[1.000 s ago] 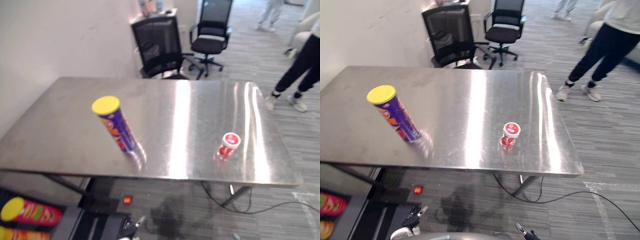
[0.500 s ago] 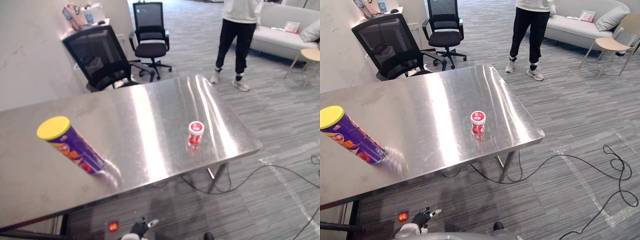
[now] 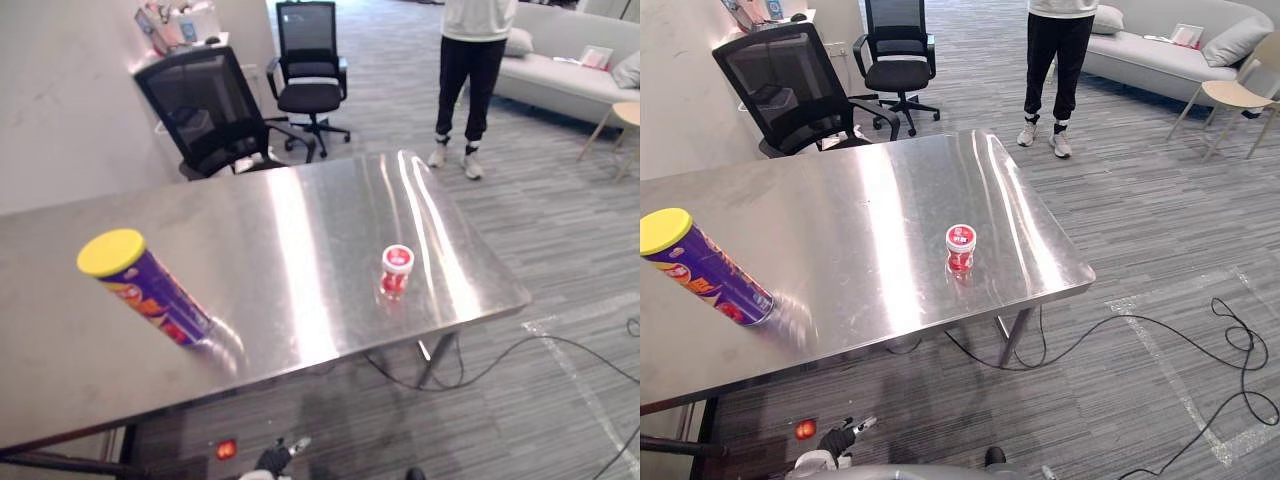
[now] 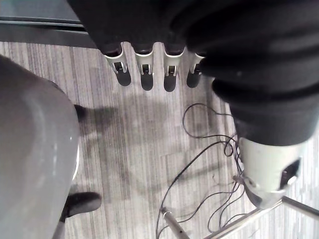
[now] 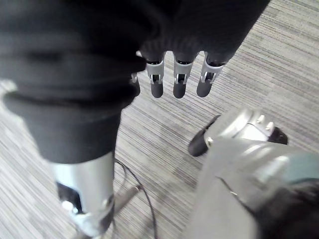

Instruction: Put the gum and the chips on the shelf.

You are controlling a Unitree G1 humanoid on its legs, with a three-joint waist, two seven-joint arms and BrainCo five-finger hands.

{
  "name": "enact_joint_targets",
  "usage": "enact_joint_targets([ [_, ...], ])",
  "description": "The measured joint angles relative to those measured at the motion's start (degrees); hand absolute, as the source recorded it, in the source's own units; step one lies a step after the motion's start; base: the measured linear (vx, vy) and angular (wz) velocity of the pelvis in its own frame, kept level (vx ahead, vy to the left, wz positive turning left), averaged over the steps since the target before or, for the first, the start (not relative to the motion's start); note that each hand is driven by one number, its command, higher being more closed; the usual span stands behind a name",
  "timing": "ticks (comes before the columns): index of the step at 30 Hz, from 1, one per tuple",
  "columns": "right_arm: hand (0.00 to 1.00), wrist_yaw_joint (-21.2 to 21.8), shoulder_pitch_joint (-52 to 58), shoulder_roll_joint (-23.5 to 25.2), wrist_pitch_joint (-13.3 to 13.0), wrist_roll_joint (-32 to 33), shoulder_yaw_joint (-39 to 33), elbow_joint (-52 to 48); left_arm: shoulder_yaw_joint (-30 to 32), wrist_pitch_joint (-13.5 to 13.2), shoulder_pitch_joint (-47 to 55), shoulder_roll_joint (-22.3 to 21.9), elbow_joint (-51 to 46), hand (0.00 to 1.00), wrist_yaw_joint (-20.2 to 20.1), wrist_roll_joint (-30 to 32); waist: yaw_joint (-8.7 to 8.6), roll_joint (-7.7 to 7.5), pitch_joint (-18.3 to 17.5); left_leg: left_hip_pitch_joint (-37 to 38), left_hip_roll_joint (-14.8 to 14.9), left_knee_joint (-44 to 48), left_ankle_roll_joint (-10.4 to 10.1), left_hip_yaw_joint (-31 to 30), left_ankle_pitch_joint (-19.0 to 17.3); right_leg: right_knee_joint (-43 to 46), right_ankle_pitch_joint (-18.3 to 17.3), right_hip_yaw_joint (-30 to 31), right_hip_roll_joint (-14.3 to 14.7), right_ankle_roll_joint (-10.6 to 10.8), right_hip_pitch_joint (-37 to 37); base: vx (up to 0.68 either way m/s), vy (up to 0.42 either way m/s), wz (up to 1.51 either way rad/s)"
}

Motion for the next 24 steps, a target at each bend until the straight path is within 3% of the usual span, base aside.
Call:
enact_joint_targets([
  [6,0.00,-2.62,0.44,-2.84,-0.64,4.81,-6.45,-6.84,6.78,0.15,1.24,0.07,-0.33,0.00,-0.18,-0.09,-0.26,-1.01,-0.43,0.44,-0.04,0.00,-0.09,1.84,-0.08,-0.05,0.53,0.15,-0.05,0.03,-0.76,-0.06,-0.032,-0.18],
  [11,0.00,-7.21,2.74,-2.66,-2.41,4.59,-6.19,-36.06,8.09,0.29,2.67,-0.52,-1.99,0.00,-0.06,-0.09,-0.55,-0.91,-0.84,0.54,0.30,-0.13,-0.06,2.44,-0.05,-0.33,0.48,0.27,-0.13,-0.05,-1.08,-0.04,-0.037,-0.06],
  [13,0.00,-9.37,2.30,-2.79,-4.68,3.99,-6.85,-47.66,7.94,0.36,4.06,-1.09,-3.57,0.00,0.05,-0.09,-0.53,-0.60,-1.91,0.55,0.56,-0.40,-0.22,2.29,0.07,-0.30,0.50,-0.09,0.12,-0.01,-1.09,0.02,-0.043,0.06],
  [16,0.00,-11.65,0.41,-2.78,-6.07,2.62,-9.11,-53.04,7.96,0.34,4.52,-1.34,-4.31,0.00,0.28,-0.11,-0.46,-0.57,-2.29,0.63,0.64,-1.12,-0.42,1.54,0.46,-0.09,0.50,-1.64,0.33,-0.01,-0.94,0.02,-0.044,0.14],
  [24,0.00,-16.35,-2.08,-4.92,-6.62,-3.64,-13.25,-66.81,7.65,0.64,5.56,-1.98,-5.21,0.00,0.30,-0.07,-1.29,-0.56,-3.17,0.53,0.18,-1.17,-0.19,-0.09,0.62,-0.11,0.50,-4.24,-0.28,0.00,-0.28,0.00,-0.026,0.08],
])
